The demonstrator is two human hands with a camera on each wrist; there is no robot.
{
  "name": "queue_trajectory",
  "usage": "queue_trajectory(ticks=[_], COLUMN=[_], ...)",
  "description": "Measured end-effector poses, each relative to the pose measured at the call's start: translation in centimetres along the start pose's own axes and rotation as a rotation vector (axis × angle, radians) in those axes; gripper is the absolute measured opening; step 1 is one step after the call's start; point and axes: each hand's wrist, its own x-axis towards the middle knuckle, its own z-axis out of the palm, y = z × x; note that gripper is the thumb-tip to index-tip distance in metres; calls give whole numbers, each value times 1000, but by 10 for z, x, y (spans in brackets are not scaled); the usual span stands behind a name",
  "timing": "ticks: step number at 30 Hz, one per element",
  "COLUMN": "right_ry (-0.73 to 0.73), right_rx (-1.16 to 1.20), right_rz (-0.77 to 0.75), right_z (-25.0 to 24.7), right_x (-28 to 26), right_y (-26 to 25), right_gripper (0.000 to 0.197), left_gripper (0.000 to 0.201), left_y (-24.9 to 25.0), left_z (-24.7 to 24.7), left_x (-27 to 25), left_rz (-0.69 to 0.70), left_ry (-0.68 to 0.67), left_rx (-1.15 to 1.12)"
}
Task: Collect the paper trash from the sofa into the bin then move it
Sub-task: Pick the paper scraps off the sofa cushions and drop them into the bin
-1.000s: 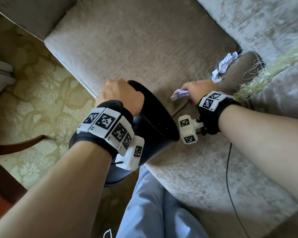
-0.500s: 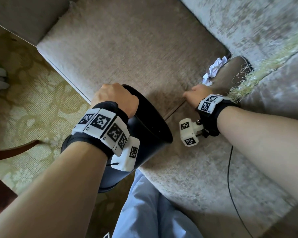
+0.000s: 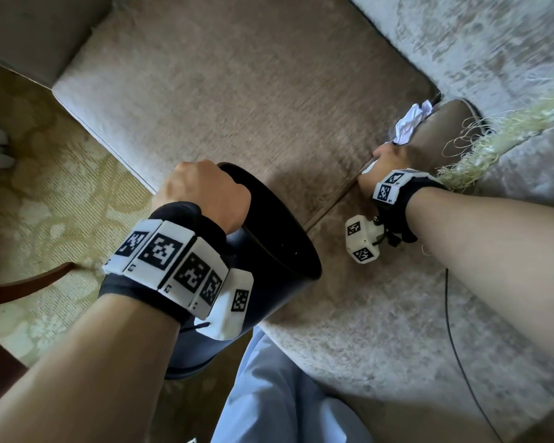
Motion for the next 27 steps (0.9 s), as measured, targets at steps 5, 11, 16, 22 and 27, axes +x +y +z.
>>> queue_trajectory(ticks=[5, 11, 16, 22, 27], right_ry=[-55, -251, -448, -1128, -1113], right_rx=[-26, 42, 430, 398, 429], right_rz=[20, -61, -104, -140, -67], right_z=[-6, -16, -15, -25, -51], right_x=[9, -21, -64, -115, -109], right_y=[-1, -15, -54, -73, -59], right_gripper=[36, 31, 6, 22, 28], left_gripper=[18, 19, 18, 22, 16], left_y=[0, 2, 2, -9, -15], left_z=[0, 5, 7, 2, -6], left_x=[4, 1, -7, -23, -44], left_rz=[-30, -50, -67, -44, 33], left_ry=[1, 43, 55, 9, -64], left_rx=[7, 12, -13, -16, 22])
